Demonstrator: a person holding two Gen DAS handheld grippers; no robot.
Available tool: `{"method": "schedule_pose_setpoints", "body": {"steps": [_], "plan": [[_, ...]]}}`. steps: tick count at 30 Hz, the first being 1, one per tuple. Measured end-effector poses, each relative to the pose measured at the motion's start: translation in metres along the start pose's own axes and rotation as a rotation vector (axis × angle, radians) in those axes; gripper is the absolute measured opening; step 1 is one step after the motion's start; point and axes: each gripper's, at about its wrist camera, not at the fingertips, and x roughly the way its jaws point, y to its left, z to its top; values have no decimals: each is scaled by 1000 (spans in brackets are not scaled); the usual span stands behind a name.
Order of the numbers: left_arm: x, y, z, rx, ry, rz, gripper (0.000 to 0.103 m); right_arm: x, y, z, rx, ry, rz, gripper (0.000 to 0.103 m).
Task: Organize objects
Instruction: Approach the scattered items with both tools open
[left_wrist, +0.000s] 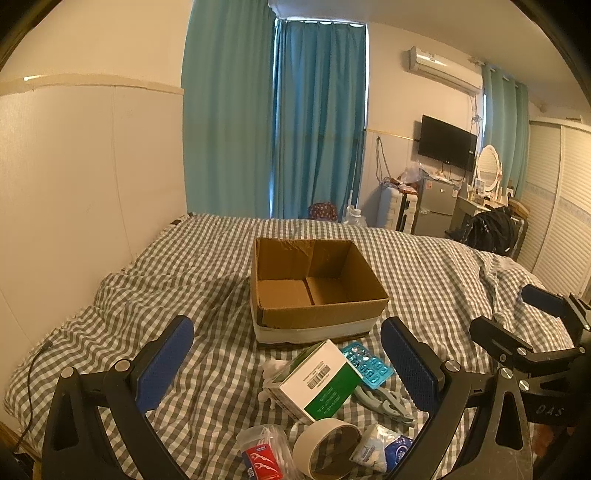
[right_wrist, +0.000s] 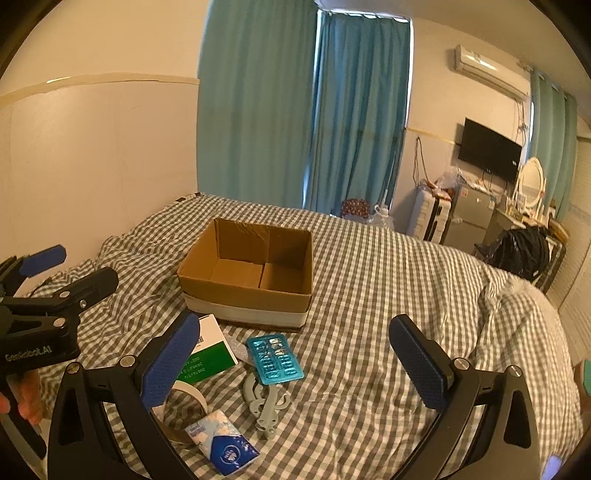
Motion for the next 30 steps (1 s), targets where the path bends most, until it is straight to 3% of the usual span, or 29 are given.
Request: {"method": "schedule_pose_setpoints", "body": {"steps": [18,22,26,30], "plan": [[-26,-6,-22,-17,71,66,103,-26,-15,-11,-20,-10,92,103],[-21,1,-37,-26,126,94,103,-17,-10,-25,-22,50,136,103],[-2,12,-68,-36,236,151,103,5,5,-49,-71,131,138,103],[13,24,-99,-72,328,144,103,40,21,-79,-99,239,194,103]]}}
